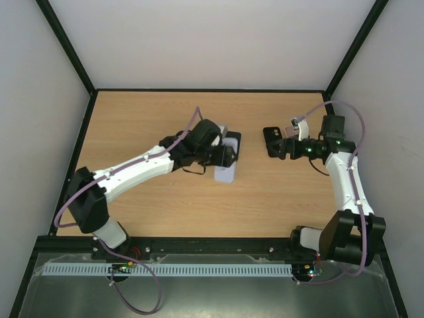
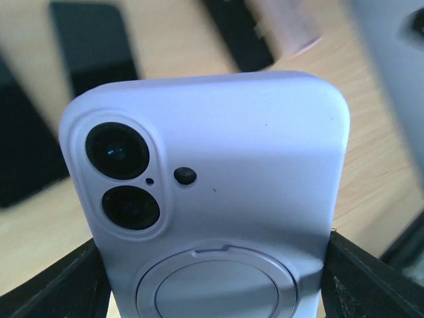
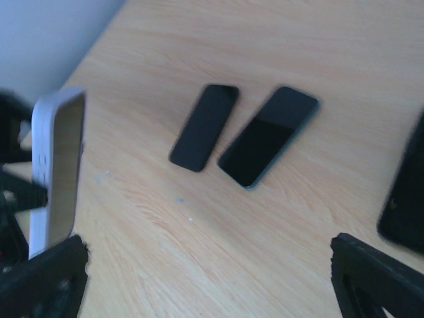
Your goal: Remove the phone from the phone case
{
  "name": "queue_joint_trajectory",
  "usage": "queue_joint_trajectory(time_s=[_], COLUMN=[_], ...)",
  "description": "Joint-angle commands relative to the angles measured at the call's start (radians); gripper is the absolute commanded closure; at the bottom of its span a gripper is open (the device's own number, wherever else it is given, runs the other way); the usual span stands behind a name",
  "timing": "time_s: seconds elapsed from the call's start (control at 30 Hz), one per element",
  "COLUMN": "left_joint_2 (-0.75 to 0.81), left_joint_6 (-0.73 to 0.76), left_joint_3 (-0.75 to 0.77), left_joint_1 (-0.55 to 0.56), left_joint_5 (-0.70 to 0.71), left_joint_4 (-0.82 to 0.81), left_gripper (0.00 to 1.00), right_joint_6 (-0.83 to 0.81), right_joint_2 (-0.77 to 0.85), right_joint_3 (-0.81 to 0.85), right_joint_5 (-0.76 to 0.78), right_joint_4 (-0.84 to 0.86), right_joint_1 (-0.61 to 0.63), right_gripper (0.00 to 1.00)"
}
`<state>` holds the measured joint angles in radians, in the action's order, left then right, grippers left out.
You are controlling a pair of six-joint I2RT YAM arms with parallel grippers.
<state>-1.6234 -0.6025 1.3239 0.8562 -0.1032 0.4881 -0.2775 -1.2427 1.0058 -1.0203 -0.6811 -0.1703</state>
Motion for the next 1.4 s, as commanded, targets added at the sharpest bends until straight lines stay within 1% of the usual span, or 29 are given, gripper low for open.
queue_joint_trajectory(time_s=[0.0,0.1,0.2,0.3,0.4,0.47,0.57,0.73,0.83,0.9,0.93,1.0,1.07,1.17,1.2,1.27,1.37], left_joint_2=[0.074,0.089,0.108,0.124,0.127,0.124,0.131,0.166,0.188,0.198,0.195,0.171,0.147,0.123,0.117,0.107,0.086], left_joint_6=[0.001,0.012,0.004,0.006,-0.007,-0.032,-0.055,-0.062,-0.081,-0.115,-0.149,-0.185,-0.216,-0.223,-0.226,-0.230,-0.245], left_joint_3=[-0.011,-0.052,-0.100,-0.147,-0.189,-0.207,-0.229,-0.257,-0.279,-0.303,-0.312,-0.312,-0.296,-0.285,-0.282,-0.275,-0.265], left_joint_1=[-0.002,0.000,0.008,0.019,0.025,0.027,0.035,0.047,0.047,0.049,0.048,0.048,0.050,0.055,0.054,0.054,0.054], left_joint_5=[-0.092,-0.181,-0.229,-0.278,-0.312,-0.343,-0.358,-0.347,-0.362,-0.385,-0.408,-0.446,-0.477,-0.481,-0.483,-0.489,-0.505], left_joint_4=[-0.352,-0.535,-0.683,-0.822,-0.921,-1.006,-1.079,-1.109,-1.157,-1.224,-1.290,-1.364,-1.396,-1.422,-1.431,-1.446,-1.473], left_gripper=[0.48,0.50,0.51,0.51,0.51,0.51,0.53,0.55,0.55,0.56,0.55,0.56,0.57,0.58,0.58,0.58,0.58], right_joint_6=[-0.237,-0.405,-0.533,-0.604,-0.682,-0.675,-0.557,-0.377,-0.308,-0.302,-0.288,-0.240,-0.134,0.138,0.170,0.193,0.225], right_joint_2=[0.033,0.043,0.042,0.040,0.040,0.047,0.059,0.077,0.086,0.095,0.100,0.110,0.128,0.192,0.212,0.234,0.223], right_joint_3=[0.084,0.078,0.071,0.050,0.032,0.022,0.017,0.016,0.017,0.014,0.012,0.010,-0.002,-0.064,-0.082,-0.097,-0.104], right_joint_5=[-0.216,-0.324,-0.366,-0.416,-0.470,-0.492,-0.499,-0.457,-0.453,-0.472,-0.489,-0.510,-0.556,-0.596,-0.595,-0.595,-0.596], right_joint_4=[-0.231,-0.364,-0.465,-0.538,-0.602,-0.594,-0.512,-0.342,-0.278,-0.264,-0.252,-0.209,-0.142,0.117,0.169,0.185,0.174], right_joint_1=[-0.003,0.003,0.052,0.117,0.189,0.222,0.229,0.229,0.229,0.229,0.229,0.230,0.230,0.240,0.245,0.247,0.247], right_gripper=[0.02,0.02,0.02,0.02,0.02,0.02,0.02,0.02,0.03,0.02,0.02,0.03,0.02,0.02,0.02,0.02,0.01])
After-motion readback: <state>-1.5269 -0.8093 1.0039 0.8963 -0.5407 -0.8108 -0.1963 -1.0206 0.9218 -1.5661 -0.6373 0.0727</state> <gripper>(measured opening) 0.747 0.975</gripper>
